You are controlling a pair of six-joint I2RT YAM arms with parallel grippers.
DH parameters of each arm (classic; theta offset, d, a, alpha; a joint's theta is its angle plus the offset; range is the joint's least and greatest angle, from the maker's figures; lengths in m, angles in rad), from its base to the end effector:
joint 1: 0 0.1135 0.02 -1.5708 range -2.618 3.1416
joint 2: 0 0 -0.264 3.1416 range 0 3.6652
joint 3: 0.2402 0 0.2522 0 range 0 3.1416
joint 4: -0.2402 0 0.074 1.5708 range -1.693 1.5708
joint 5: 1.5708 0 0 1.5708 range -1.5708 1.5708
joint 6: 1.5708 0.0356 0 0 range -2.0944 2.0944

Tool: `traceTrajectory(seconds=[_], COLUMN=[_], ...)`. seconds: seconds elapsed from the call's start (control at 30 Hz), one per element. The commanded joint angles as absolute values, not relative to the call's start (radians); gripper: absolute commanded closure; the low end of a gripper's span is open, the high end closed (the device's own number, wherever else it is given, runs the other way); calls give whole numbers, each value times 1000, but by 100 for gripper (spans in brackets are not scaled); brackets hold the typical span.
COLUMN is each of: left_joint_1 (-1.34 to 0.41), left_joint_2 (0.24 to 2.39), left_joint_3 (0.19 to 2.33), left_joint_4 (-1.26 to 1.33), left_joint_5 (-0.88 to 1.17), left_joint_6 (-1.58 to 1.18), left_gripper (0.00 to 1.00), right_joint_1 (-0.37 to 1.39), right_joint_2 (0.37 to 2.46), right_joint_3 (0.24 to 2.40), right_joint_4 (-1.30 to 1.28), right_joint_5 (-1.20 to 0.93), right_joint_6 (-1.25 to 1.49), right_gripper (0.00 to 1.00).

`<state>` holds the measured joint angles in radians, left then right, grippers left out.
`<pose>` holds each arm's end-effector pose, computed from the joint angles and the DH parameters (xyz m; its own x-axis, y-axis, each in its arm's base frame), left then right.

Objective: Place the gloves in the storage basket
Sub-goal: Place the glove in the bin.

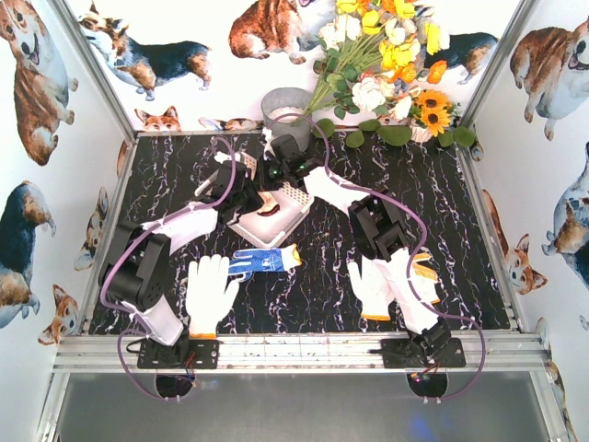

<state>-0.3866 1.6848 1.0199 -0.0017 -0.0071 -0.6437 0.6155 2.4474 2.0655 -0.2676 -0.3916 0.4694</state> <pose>0.3390 -0.1378 0.2041 -0.6813 -0.3706 -0.6313 -0.0462 0.8824 -0.4682 0.4475 0.3331 0.1821 -0.7941 -0.0494 -0.6058 -0.4739 0.6745 0.5661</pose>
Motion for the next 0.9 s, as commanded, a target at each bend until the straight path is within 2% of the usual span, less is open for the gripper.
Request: traceTrajectory(seconds=[0.0, 0.07, 0.1, 0.2, 0.3, 0.4, 0.7, 0.8, 0.87], left_joint_1=[-382, -381, -381, -381, -382, -378, -378, -377, -376], left_joint_2=[1706, 1715, 1718, 1710, 1680, 1657, 1546, 1510, 1502], left_joint_3=[1023, 1004, 999, 991, 996, 1016, 1046, 1043, 1035], left_joint_4=[42, 53, 54, 52, 39, 10, -108, -128, -121], left_joint_5=[52, 76, 86, 98, 86, 85, 39, 0, -13], left_joint_6=[-665, -680, -685, -690, -687, -685, -691, -678, -673], left_gripper=[100, 98, 94, 78, 57, 46, 32, 32, 35], right_joint_1=[615, 615, 615, 615, 618, 618, 623, 623, 624], right_joint_2=[2436, 2430, 2427, 2414, 2403, 2400, 2376, 2370, 2366], right_joint_3=[2114, 2089, 2079, 2044, 2020, 2003, 1939, 1929, 1921], right_joint_4=[-276, -284, -287, -286, -287, -285, -246, -236, -223], right_joint_5=[-397, -390, -386, -382, -374, -361, -324, -317, -310], right_joint_6=[420, 410, 405, 400, 398, 400, 415, 428, 436], right_gripper=[100, 100, 100, 100, 100, 100, 100, 100, 100])
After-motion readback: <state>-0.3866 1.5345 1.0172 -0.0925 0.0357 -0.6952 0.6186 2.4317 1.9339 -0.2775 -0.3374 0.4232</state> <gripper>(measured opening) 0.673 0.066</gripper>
